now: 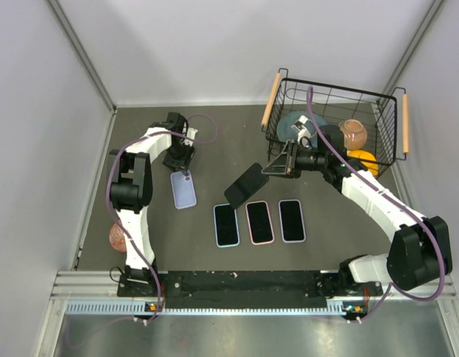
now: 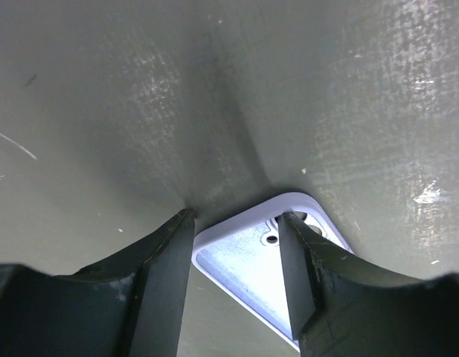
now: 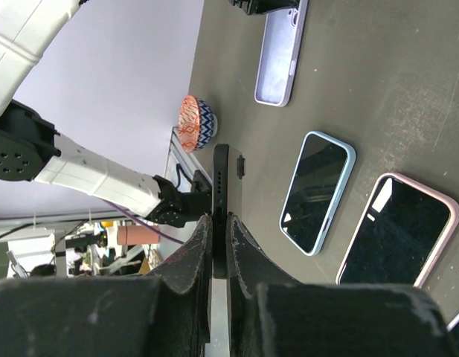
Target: Put the phone into the phone case
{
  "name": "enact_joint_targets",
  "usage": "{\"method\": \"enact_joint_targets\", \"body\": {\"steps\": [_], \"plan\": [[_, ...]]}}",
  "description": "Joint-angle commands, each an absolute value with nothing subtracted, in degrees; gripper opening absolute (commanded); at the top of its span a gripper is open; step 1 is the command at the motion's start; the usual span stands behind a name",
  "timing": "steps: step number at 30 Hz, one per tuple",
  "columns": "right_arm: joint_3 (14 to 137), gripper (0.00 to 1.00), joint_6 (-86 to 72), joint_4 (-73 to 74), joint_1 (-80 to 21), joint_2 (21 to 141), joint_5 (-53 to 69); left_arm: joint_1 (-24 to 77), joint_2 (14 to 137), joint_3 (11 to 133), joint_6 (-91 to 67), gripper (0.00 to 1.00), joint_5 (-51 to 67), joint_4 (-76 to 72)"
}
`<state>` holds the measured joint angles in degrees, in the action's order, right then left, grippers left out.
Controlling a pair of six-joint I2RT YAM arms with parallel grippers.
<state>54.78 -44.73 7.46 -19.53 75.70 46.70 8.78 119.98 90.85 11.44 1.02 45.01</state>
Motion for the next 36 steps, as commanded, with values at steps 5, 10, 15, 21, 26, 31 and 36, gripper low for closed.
{"method": "enact_joint_targets", "body": {"steps": [5, 10, 15, 21, 26, 31, 36], "plan": [[57.9, 0.00, -44.5, 6.0, -18.5, 75.2, 47.7, 8.8, 120.7, 90.9, 10.5, 0.16, -4.3, 43.5], [56.8, 0.00, -44.6, 4.9, -18.5, 74.7, 44.7, 8.7, 120.7, 93.9, 4.2, 0.00, -9.0, 46.2], [53.4, 0.00, -45.8, 0.5, -18.5, 74.7, 40.9, 8.6, 120.1, 95.3, -6.0, 0.00, -1.7, 49.8], [51.0, 0.00, -50.3, -11.8, -20.8, 76.1, 35.4, 8.7, 116.3, 88.7, -15.1, 0.00, 7.2, 46.7], [52.2, 0.00, -49.9, -13.7, -25.0, 79.4, 31.1, 8.7, 114.4, 84.0, -20.5, 0.00, 3.0, 47.2], [53.8, 0.00, -50.4, -15.0, -29.4, 83.5, 25.9, 8.7, 107.3, 76.5, -24.3, 0.10, 2.0, 43.9], [57.7, 0.00, -49.9, -14.5, -31.3, 88.1, 23.4, 8.4, 98.5, 71.4, -26.4, 0.44, 0.5, 42.6]]}}
